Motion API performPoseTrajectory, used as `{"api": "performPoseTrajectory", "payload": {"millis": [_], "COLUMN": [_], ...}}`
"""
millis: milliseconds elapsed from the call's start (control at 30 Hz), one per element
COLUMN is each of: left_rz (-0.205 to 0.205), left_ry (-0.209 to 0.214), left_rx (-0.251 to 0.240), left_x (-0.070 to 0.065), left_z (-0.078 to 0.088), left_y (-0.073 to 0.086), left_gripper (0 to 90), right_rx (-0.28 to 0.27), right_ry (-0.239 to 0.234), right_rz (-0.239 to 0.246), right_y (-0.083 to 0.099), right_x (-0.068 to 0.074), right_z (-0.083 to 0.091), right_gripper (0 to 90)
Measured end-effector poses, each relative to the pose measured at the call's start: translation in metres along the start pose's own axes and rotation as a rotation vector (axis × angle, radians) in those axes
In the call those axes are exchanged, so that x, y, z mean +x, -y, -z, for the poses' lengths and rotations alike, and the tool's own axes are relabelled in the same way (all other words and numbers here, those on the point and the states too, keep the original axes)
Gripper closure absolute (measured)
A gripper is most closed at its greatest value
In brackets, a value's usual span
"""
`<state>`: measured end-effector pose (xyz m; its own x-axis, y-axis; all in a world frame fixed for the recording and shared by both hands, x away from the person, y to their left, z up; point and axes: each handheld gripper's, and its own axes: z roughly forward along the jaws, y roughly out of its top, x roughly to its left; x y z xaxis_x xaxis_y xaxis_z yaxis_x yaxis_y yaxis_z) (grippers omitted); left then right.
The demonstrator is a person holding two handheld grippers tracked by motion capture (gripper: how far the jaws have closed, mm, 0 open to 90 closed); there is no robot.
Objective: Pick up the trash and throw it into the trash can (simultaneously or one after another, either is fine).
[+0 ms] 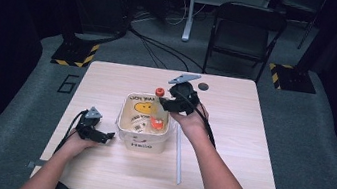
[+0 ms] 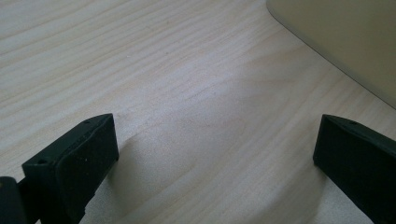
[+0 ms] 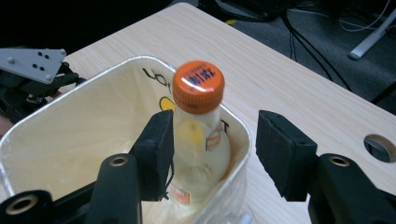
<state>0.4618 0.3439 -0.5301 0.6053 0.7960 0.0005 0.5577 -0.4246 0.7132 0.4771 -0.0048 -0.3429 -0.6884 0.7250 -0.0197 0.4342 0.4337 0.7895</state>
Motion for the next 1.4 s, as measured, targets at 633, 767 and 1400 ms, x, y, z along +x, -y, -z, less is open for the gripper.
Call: {"api": "performPoseTrajectory", "payload": {"millis": [633, 767, 1400], "left_rz": [0.000, 0.000, 0.000], "left_ry": [0.000, 0.000, 0.000], "left_rx": [0.000, 0.000, 0.000], "left_x": [0.000, 0.000, 0.000], "left_z": [0.000, 0.000, 0.000], "left_y": [0.000, 0.000, 0.000], "left_gripper": [0.0, 0.0, 0.0], "right_rx": [-0.001, 0.006, 0.012], "right_ry": [0.050, 0.072, 0.040], "right_rz": [-0.056, -0.057, -0.188], "right_y": [0.036, 0.045, 0.087], "right_x": [-0.007, -0.004, -0.010], "right_z": [0.028, 0.031, 0.036], "right_gripper": [47.8, 47.4, 54.9]}}
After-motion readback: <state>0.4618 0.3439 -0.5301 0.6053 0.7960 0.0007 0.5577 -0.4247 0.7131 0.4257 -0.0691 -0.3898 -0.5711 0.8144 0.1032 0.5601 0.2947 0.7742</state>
